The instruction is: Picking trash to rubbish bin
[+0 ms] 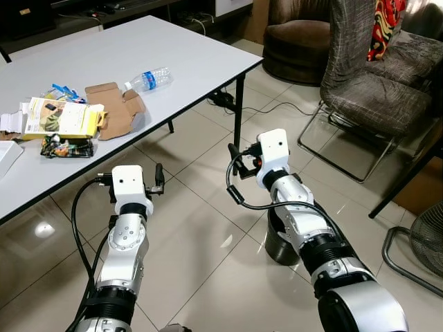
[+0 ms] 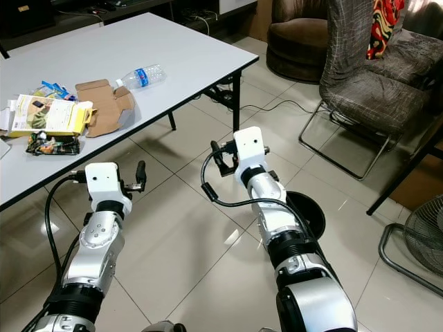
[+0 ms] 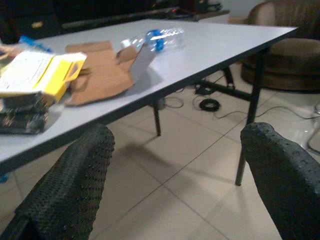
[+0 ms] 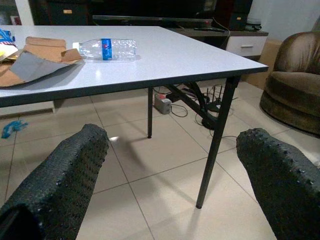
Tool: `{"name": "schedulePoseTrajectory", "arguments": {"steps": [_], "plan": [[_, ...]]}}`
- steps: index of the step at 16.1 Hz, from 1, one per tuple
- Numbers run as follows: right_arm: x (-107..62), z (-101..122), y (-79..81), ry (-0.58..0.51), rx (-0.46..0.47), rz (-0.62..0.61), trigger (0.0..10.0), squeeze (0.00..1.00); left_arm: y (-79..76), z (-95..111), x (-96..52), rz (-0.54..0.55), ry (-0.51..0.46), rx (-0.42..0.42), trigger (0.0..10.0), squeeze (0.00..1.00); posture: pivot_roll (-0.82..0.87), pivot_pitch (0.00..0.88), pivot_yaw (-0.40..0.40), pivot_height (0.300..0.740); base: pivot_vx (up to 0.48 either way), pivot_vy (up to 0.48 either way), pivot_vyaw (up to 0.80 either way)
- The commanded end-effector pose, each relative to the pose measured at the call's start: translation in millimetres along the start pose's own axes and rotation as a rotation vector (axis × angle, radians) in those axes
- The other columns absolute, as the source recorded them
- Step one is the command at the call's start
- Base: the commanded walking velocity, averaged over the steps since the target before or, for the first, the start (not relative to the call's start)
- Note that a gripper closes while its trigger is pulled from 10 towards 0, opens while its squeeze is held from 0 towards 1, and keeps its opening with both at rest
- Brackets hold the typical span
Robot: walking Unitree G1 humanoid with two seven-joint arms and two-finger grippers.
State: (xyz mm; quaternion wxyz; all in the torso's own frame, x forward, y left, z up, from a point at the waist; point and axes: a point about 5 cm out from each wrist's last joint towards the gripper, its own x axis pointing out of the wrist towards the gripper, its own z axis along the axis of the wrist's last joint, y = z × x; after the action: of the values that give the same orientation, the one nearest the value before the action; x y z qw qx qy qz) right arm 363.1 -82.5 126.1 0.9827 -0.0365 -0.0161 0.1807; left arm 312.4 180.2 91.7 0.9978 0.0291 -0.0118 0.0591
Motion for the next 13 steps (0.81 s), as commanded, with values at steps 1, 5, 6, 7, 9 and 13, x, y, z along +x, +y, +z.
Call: {"name": "schedulePoseTrajectory", "arguments": {"steps": [1, 5, 6, 7, 9, 13], "plan": [[-3.0, -6, -2.2, 0.023, 0.001, -0.014, 10.0, 0.0, 0.6, -4, -3.0, -0.014, 0.01, -0.012, 10.0, 0.0, -0.08, 0.076, 0.03, 0.74, 0.0, 0.0, 0.0], [-5.5, -17, -2.5, 0.077, 0.003, -0.016, 10.0, 0.0, -2.1, -22, -6.1, -0.037, 0.108, -0.022, 10.0, 0.0, -0.09, 0.078, 0.034, 0.74, 0.0, 0.0, 0.0], [-8.6, -31, -1.6, 0.15, 0.021, -0.022, 10.0, 0.0, -1.0, -40, -9.9, -0.029, 0.194, -0.032, 10.0, 0.0, -0.09, 0.078, 0.034, 0.74, 0.0, 0.0, 0.0], [-11.6, -39, -0.8, 0.189, 0.026, -0.02, 10.0, 0.0, 0.1, -50, -13.5, -0.027, 0.239, -0.031, 10.0, 0.0, -0.09, 0.078, 0.034, 0.74, 0.0, 0.0, 0.0], [-21.9, -61, 1.4, 0.285, 0.055, -0.023, 10.0, 0.0, 4.7, -74, -24.3, -0.021, 0.35, -0.023, 10.0, 0.0, -0.09, 0.079, 0.031, 0.74, 0.0, 0.0, 0.0], [-44.6, -97, 5.0, 0.461, 0.12, -0.041, 10.0, 0.0, 10.9, -100, -41.0, -0.03, 0.485, -0.003, 10.0, 0.0, -0.08, 0.087, 0.035, 0.74, 0.0, 0.0, 0.0]]}}
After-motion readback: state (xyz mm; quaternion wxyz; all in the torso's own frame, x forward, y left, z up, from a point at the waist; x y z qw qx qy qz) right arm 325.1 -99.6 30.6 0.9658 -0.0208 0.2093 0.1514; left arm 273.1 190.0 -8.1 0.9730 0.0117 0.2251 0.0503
